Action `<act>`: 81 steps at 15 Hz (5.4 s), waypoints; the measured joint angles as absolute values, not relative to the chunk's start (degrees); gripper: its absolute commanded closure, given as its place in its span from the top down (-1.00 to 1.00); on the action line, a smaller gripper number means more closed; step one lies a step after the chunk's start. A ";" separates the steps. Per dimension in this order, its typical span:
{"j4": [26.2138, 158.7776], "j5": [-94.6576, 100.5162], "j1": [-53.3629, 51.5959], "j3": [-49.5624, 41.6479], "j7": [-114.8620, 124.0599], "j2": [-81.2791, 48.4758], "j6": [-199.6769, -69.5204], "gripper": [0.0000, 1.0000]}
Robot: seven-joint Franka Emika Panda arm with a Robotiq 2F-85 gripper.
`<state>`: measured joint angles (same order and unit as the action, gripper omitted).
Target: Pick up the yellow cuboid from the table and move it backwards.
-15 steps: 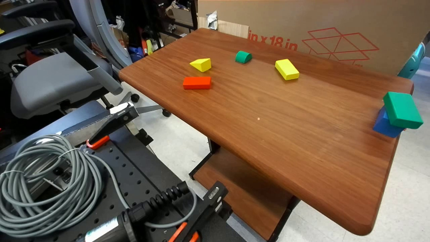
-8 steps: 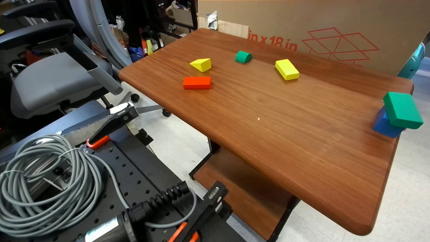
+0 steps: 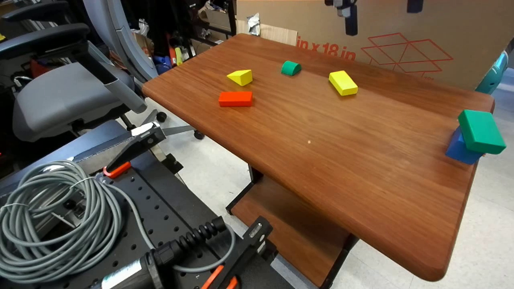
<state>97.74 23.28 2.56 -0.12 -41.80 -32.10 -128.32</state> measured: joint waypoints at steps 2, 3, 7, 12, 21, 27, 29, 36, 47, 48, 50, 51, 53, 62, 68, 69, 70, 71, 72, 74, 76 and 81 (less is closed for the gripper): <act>95.24 23.07 2.56 -0.08 -42.01 -34.70 -126.39 1.00; 94.06 22.80 2.56 -0.03 -42.01 -35.94 -125.58 1.00; 90.67 17.74 2.63 0.83 -42.00 -39.64 -124.51 1.00; 87.14 14.46 2.70 1.57 -41.94 -43.22 -121.73 1.00; 79.64 14.49 3.34 1.03 -41.97 -51.20 -118.65 0.47; 75.43 14.79 3.23 0.95 -41.97 -52.98 -114.86 -0.44; 75.48 15.08 3.13 0.80 -41.39 -52.58 -114.73 -0.75; 80.84 16.06 2.72 0.36 -35.62 -45.96 -114.95 -0.82; 101.69 17.60 3.25 -1.15 -26.32 -30.42 -115.09 -0.82; 103.19 17.60 3.53 -1.34 -26.32 -30.05 -115.05 -0.82; 105.66 17.62 4.06 -1.54 -26.32 -29.81 -114.90 -0.82; 106.73 17.72 4.22 -1.70 -26.31 -29.81 -114.90 -0.82; 108.47 18.63 4.31 -2.23 -25.68 -29.85 -114.91 -0.82; 107.11 23.34 4.39 -5.56 -20.54 -35.05 -114.85 -0.82; 102.68 23.71 4.28 -5.83 -19.32 -39.46 -112.00 0.62; 102.47 23.99 4.18 -5.72 -19.32 -39.46 -112.04 0.76; 102.41 24.29 4.02 -5.43 -19.38 -39.25 -112.19 0.93; 102.47 24.54 3.77 -4.99 -19.51 -38.79 -112.35 0.99; 102.71 24.74 3.40 -4.42 -19.79 -37.92 -112.47 1.00; 104.62 25.72 2.41 -3.42 -19.85 -34.87 -114.23 1.00; 107.63 26.20 1.39 -2.73 -19.04 -30.47 -117.65 1.00; 113.50 24.78 0.79 -1.17 -14.45 -18.58 -125.73 1.00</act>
